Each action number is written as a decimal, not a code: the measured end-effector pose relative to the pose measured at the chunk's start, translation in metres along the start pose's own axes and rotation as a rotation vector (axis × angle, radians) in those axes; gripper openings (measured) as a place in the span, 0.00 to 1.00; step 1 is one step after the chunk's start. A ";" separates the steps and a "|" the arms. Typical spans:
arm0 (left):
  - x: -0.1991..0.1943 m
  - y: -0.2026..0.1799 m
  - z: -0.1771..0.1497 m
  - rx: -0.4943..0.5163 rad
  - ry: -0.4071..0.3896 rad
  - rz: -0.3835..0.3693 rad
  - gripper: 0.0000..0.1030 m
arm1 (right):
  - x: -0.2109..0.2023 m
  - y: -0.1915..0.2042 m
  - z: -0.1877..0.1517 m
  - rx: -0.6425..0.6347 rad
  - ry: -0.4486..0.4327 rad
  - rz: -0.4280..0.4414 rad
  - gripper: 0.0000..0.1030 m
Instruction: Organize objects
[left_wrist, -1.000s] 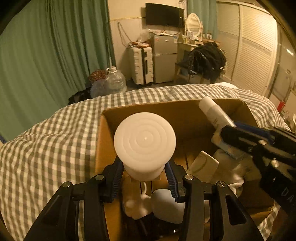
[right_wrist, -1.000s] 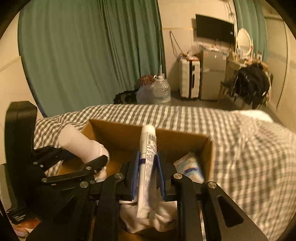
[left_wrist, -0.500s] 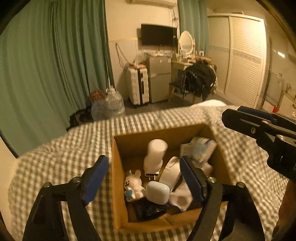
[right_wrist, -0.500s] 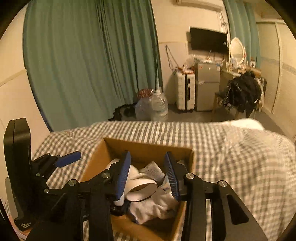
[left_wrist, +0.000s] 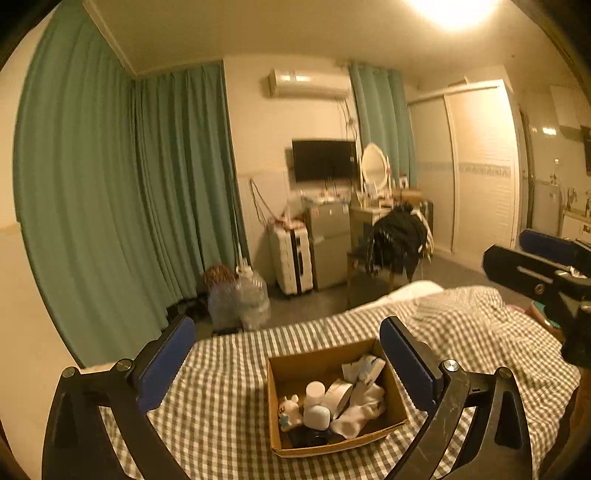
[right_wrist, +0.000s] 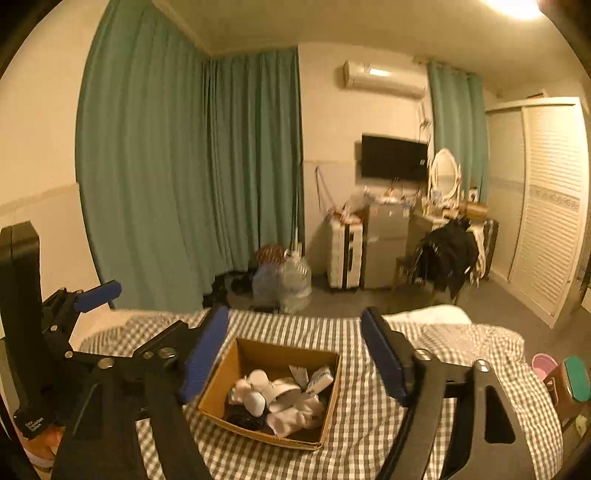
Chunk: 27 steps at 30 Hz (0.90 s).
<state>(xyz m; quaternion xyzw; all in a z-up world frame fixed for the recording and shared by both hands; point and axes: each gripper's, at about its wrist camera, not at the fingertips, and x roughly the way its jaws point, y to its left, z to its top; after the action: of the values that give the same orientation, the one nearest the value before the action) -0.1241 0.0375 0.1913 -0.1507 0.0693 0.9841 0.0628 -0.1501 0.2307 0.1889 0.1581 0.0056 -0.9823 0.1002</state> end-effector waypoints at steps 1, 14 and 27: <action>-0.007 0.000 0.000 -0.004 -0.014 0.004 1.00 | -0.010 0.001 0.002 -0.003 -0.019 -0.007 0.85; -0.051 0.013 -0.063 -0.122 -0.145 0.068 1.00 | -0.075 0.005 -0.051 0.003 -0.217 -0.081 0.99; 0.028 0.006 -0.169 -0.158 0.020 0.098 1.00 | 0.026 -0.009 -0.172 0.058 -0.018 -0.146 0.99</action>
<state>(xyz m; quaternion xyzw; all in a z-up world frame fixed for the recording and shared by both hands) -0.1025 0.0082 0.0238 -0.1616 -0.0005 0.9869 0.0020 -0.1231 0.2418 0.0174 0.1511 -0.0124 -0.9881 0.0238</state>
